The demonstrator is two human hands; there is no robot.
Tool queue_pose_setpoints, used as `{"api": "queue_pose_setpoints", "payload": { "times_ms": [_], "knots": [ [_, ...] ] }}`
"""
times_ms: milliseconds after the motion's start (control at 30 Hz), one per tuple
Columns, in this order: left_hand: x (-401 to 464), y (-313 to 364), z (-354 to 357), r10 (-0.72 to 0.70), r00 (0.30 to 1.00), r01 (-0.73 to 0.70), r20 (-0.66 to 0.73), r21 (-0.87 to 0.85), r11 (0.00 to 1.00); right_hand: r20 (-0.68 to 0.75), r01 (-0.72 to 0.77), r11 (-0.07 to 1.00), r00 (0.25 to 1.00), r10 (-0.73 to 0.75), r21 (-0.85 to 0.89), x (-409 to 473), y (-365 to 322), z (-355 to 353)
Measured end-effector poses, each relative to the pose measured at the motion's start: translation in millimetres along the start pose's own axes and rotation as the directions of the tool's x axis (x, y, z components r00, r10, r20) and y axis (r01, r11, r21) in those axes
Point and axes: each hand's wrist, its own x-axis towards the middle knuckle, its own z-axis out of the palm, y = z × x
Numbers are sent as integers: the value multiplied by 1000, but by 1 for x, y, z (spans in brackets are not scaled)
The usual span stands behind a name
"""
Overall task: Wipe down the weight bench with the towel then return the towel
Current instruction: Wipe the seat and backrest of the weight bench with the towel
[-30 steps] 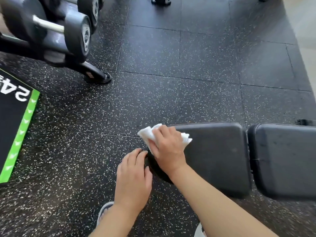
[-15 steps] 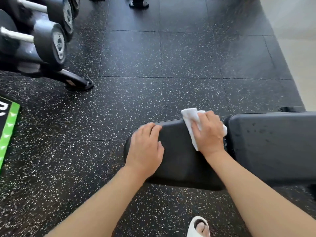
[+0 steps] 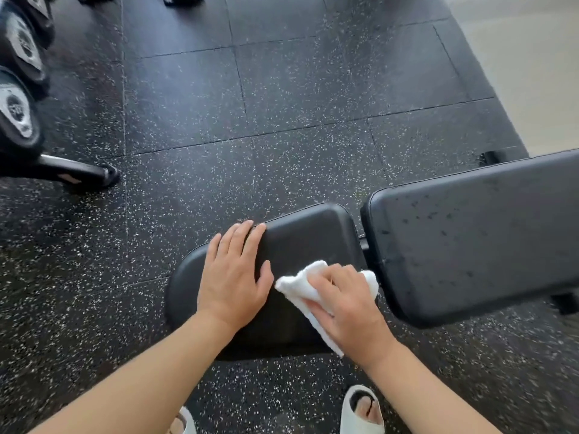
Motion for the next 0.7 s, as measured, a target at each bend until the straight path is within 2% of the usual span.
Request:
{"api": "queue_pose_setpoints", "payload": {
  "times_ms": [67,167,233,367,500,700],
  "knots": [
    [2,1,-1,-6,1000,6,9,10,1000,-58,-50,999,997,51,6,16,15,3],
    [4,3,-3,-21,999,20,32,31,999,-182,-241,970,954,240,18,57,35,6],
    [5,2,-3,-22,999,21,24,39,999,-219,-285,959,935,280,10,86,42,12],
    [6,1,-1,-16,1000,15,18,43,999,-208,-330,943,927,314,-49,134,56,26],
    [7,-1,2,-2,1000,1,25,59,998,-172,-342,937,929,328,-63,144,62,31],
    [6,-4,7,22,1000,-22,-5,47,999,-39,-308,938,951,305,-158,146,63,29]
  ]
}}
